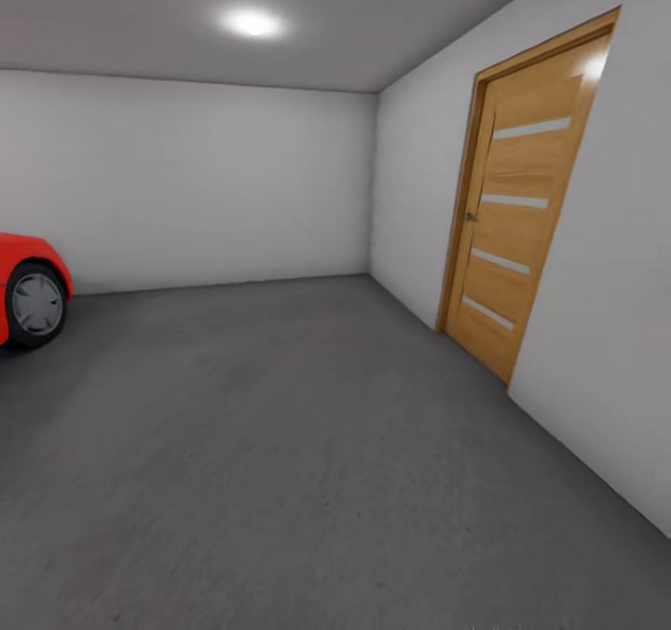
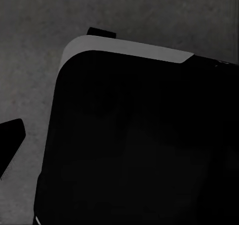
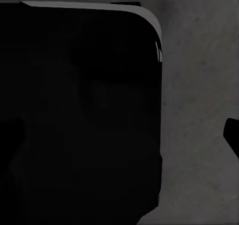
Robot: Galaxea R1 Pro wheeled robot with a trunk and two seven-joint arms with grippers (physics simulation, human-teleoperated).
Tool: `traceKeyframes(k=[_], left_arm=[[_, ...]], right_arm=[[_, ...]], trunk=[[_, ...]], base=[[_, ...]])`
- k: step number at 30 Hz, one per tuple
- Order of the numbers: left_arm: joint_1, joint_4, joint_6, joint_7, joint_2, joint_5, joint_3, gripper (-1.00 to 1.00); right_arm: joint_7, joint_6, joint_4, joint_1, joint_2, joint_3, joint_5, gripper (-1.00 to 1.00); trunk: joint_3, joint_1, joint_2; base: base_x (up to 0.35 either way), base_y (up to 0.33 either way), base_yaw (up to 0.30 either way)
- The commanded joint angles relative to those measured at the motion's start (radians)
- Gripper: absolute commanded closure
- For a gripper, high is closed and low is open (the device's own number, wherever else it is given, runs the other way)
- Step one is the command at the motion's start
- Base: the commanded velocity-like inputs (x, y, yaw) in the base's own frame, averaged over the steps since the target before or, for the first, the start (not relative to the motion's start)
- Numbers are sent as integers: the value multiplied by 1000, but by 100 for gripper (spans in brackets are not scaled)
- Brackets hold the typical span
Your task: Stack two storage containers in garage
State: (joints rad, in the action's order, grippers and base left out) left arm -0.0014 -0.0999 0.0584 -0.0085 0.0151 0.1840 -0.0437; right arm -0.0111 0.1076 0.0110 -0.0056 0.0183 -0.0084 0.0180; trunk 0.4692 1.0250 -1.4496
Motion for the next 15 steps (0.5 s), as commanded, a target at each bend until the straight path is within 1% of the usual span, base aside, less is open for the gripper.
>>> traceKeyframes(k=[1,4,7,15], left_arm=[[0,0,2,-1,0,5,-4,-100],[0,0,2,-1,0,5,-4,-100],[0,1,0,-2,0,5,-4,-100],[0,3,-6,-2,3,6,-1,-100]], right_arm=[[-1,4,1,-1,0,-1,2,-100],[-1,4,1,-1,0,-1,2,-100],[-1,4,1,-1,0,0,1,-100],[-1,7,1,-1,0,5,-15,-100]], trunk=[[1,0,0],[1,0,0],[1,0,0],[1,0,0]], base=[[0,0,-298],[0,0,-296],[79,0,-191],[287,0,-26]])
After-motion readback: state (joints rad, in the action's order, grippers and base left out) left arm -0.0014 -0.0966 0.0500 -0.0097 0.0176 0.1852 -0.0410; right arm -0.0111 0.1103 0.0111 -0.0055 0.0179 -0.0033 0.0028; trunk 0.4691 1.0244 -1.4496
